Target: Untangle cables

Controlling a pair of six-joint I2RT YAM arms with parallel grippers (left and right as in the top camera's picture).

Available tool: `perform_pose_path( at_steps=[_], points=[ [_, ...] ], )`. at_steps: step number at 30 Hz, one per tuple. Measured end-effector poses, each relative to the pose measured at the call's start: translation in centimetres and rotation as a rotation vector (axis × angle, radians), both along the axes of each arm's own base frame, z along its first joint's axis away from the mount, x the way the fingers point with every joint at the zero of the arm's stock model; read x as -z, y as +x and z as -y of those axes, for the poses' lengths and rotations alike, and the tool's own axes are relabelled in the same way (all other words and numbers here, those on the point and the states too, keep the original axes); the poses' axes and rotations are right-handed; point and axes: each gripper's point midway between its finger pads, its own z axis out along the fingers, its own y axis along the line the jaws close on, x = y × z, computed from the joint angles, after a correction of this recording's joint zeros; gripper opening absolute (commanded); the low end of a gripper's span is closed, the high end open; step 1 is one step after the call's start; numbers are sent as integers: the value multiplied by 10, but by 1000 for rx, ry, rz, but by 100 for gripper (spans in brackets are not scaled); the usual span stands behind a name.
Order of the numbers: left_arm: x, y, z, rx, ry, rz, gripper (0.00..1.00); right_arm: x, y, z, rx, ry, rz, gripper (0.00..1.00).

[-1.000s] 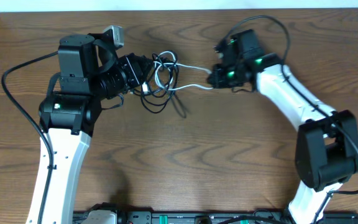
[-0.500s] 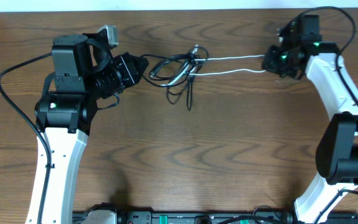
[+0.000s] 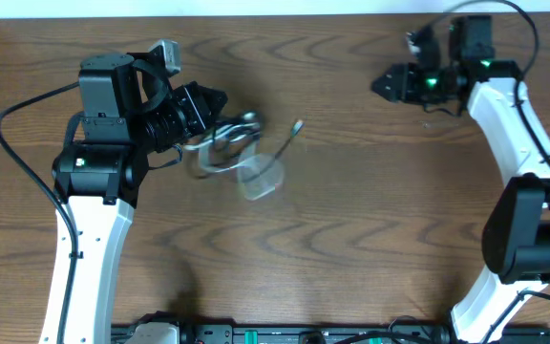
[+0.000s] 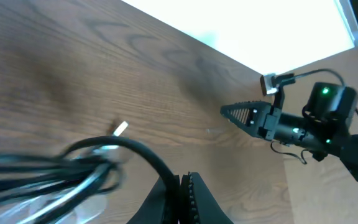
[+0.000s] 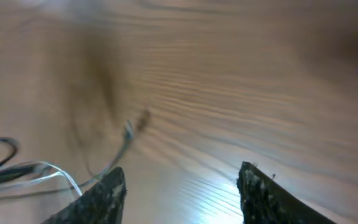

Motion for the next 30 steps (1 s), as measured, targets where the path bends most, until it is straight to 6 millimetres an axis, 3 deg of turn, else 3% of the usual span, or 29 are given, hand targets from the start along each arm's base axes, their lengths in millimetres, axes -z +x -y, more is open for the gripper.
perform_pose_path(
  at_steps=[6, 10, 14, 21, 30],
  points=[
    [0, 0, 0, -18, -22, -20, 7, -43, -7, -73, -183, 61, 115, 81],
    [0, 0, 0, -33, -42, -38, 8, -47, -22, -110, -270, 71, 129, 83],
    [0, 0, 0, -41, -53, -48, 7, -46, -33, -135, -316, 53, 141, 82],
    [0, 0, 0, -44, -55, -51, 7, -53, -33, -156, -340, 55, 200, 80],
    [0, 0, 0, -53, -67, -63, 7, -72, -16, -136, -281, 48, 227, 81]
  ],
)
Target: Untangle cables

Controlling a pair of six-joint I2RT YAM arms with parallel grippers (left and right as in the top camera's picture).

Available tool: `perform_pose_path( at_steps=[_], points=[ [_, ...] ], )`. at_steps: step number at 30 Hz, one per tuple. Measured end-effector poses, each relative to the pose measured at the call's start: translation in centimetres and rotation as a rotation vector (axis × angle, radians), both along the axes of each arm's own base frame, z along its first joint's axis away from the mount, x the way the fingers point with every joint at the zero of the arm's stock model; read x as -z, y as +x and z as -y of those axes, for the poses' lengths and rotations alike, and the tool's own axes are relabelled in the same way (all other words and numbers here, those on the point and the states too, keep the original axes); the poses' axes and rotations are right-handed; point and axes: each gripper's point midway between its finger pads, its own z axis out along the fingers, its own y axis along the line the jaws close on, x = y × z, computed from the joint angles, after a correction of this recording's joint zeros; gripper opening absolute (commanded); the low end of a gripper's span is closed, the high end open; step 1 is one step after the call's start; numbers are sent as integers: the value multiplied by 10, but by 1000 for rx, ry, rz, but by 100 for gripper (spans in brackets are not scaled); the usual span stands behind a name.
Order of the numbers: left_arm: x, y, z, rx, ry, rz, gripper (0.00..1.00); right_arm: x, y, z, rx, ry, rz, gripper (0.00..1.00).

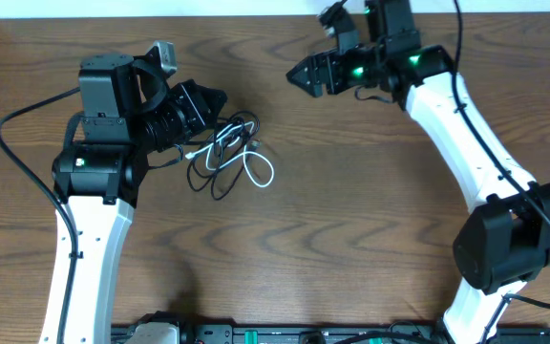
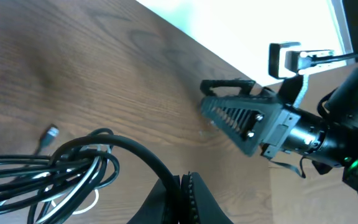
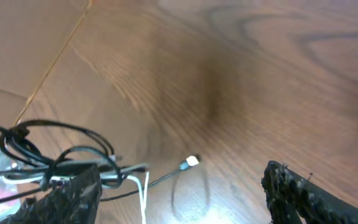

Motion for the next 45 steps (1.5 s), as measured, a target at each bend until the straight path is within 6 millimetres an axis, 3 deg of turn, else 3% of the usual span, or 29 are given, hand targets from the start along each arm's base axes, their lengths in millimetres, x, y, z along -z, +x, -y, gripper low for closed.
perform_pose_path(
  at_steps=[8, 19, 25, 29, 31, 32, 34, 35, 40, 45],
  points=[
    [5, 6, 0, -21, -26, -31, 7, 1, -11, -12, -32, 2, -26, 83],
    [0, 10, 0, -28, -37, -10, 8, 1, -56, -72, -180, 7, -34, 80],
    [0, 10, 0, -40, -54, -24, 7, 10, -65, -92, -218, 15, -50, 77],
    [0, 11, 0, -44, -59, -29, 7, 40, -66, -109, -258, 23, -102, 68],
    [0, 11, 0, -48, -63, -33, 7, 56, -68, -113, -277, 26, -136, 55],
    [0, 11, 0, -50, -63, -35, 7, 61, -69, -115, -281, 26, -152, 48],
    [0, 11, 0, -52, -65, -34, 7, 69, -70, -116, -286, 24, -171, 17],
    [0, 11, 0, -52, -65, -33, 8, 70, -69, -116, -286, 25, -176, 7],
    [0, 11, 0, -52, -65, -33, 7, 70, -61, -107, -268, 33, -178, 1],
    [0, 11, 0, -50, -62, -31, 8, 75, -42, -74, -196, 22, -216, 1]
  ],
)
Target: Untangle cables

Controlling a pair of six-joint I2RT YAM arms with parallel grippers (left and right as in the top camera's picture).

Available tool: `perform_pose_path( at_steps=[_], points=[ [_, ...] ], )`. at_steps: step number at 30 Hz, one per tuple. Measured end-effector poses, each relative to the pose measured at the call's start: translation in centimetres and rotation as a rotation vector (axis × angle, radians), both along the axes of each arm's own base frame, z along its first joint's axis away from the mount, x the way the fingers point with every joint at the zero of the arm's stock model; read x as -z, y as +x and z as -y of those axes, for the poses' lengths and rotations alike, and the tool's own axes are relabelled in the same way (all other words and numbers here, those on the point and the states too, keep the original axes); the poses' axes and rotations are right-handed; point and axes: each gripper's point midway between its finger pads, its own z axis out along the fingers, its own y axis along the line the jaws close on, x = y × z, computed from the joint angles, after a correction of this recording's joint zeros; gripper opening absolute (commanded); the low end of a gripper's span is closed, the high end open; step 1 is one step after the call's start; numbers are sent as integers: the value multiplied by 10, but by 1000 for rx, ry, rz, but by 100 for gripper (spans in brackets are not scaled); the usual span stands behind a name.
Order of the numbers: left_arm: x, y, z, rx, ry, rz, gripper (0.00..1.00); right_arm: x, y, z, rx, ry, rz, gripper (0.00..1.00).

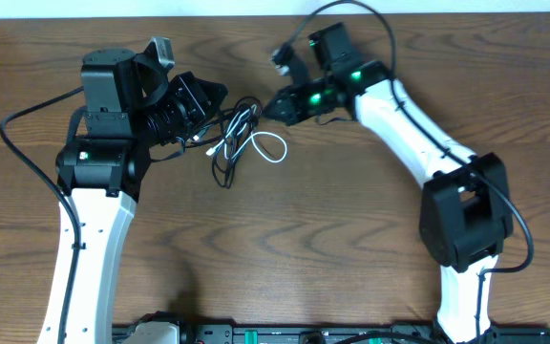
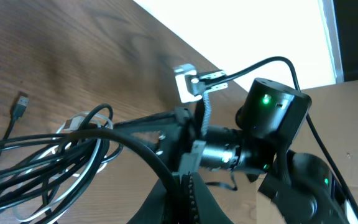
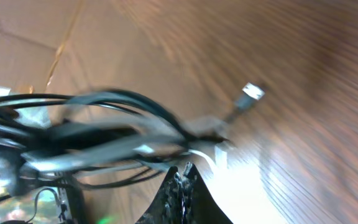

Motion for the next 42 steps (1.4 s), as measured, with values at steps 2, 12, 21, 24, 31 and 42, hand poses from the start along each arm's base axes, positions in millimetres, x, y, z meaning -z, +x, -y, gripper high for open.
perform_pose_path(
  at_steps=[2, 12, 21, 24, 31, 42],
  points=[
    [0, 0, 0, 0, 0, 1, 7, 4, 9, 20, 43, -19, -24, 1],
    [0, 0, 0, 0, 1, 1, 7, 19, 17, 53, 114, -99, -67, 1],
    [0, 0, 0, 12, 16, 14, 7, 27, 20, 64, 149, -162, -67, 1],
    [1, -1, 0, 15, 21, 12, 8, 32, 23, 75, 176, -191, -78, 1],
    [25, 2, 0, 27, 38, -63, 7, 39, 33, 103, 244, -248, -90, 1],
    [36, 5, 7, 71, 68, -71, 7, 40, 47, 133, 313, -258, -95, 1]
  ],
)
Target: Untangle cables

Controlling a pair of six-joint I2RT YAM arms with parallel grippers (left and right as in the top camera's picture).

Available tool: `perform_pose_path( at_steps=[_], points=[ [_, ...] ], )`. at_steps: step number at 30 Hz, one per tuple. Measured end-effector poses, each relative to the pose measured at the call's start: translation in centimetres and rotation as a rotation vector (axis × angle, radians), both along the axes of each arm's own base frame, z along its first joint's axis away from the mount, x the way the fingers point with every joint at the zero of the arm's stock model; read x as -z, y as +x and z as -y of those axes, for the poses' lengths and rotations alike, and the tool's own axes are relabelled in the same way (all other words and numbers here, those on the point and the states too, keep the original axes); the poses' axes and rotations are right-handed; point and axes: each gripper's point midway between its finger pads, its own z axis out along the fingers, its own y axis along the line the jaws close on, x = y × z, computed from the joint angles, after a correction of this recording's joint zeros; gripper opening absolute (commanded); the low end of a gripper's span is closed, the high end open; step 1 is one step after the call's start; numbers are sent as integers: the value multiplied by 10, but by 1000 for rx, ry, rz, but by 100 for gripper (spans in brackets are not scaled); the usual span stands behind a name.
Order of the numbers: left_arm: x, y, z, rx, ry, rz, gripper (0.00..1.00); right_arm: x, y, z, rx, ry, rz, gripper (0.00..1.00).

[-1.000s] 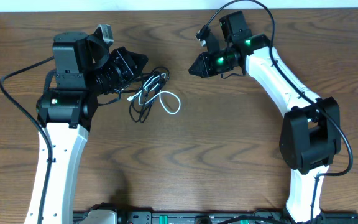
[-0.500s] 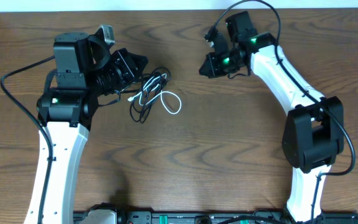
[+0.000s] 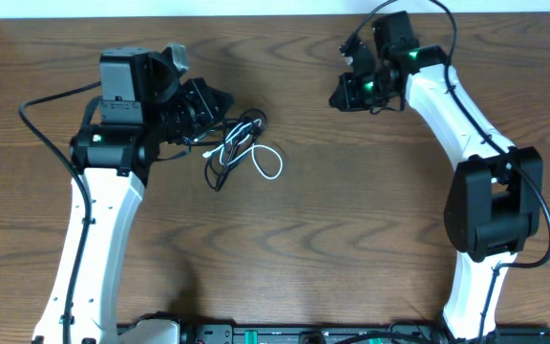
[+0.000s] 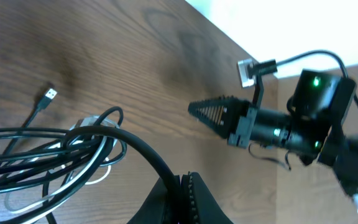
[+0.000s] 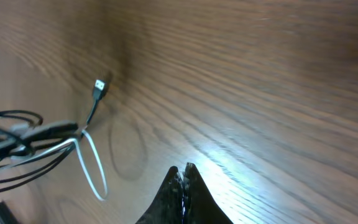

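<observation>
A tangle of black and white cables [image 3: 235, 145] lies on the wooden table left of centre, a white loop [image 3: 267, 162] at its right edge. My left gripper [image 3: 216, 98] is shut on a thick black cable [image 4: 143, 151] that arches out of the bundle [image 4: 48, 158]. A loose USB plug [image 4: 50, 94] lies beyond the bundle. My right gripper [image 3: 338, 98] hangs over the far middle of the table, well right of the cables. It is shut [image 5: 184, 171] with nothing seen between its fingers. Its view shows the USB plug [image 5: 100, 87] and the white loop [image 5: 92, 168].
The brown wood-grain table [image 3: 304, 248] stretches around the cables. A white wall strip runs along the far edge [image 3: 256, 8]. A dark rail with connectors [image 3: 285, 334] lines the near edge. Each arm's own black lead trails beside it.
My right gripper was shut at the right edge of the tangle. It is now up and to the right, away from the cables, still shut. The left arm and bundle have shifted slightly right.
First my right gripper stood open at the far right while the left held the bundle, which showed blurred. Then the open right gripper was nearer, at the far middle. Later it was shut at the tangle's edge. Now it is back off the cables, with the left still gripping.
</observation>
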Motion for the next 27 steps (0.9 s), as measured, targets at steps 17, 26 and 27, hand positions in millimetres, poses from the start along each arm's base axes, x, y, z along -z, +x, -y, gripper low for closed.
perform_pose_path(
  at_steps=[17, 26, 27],
  points=[
    [-10, -8, 42, 172, 48, 122, 8, 1, 5, 14, 27, -8, -2, 17],
    [-10, -8, 43, 174, 46, 122, 7, 1, 5, 14, 27, -8, -2, 21],
    [-10, -8, 43, 173, 46, 122, 8, 1, 5, 14, 27, -8, -2, 22]
  ],
)
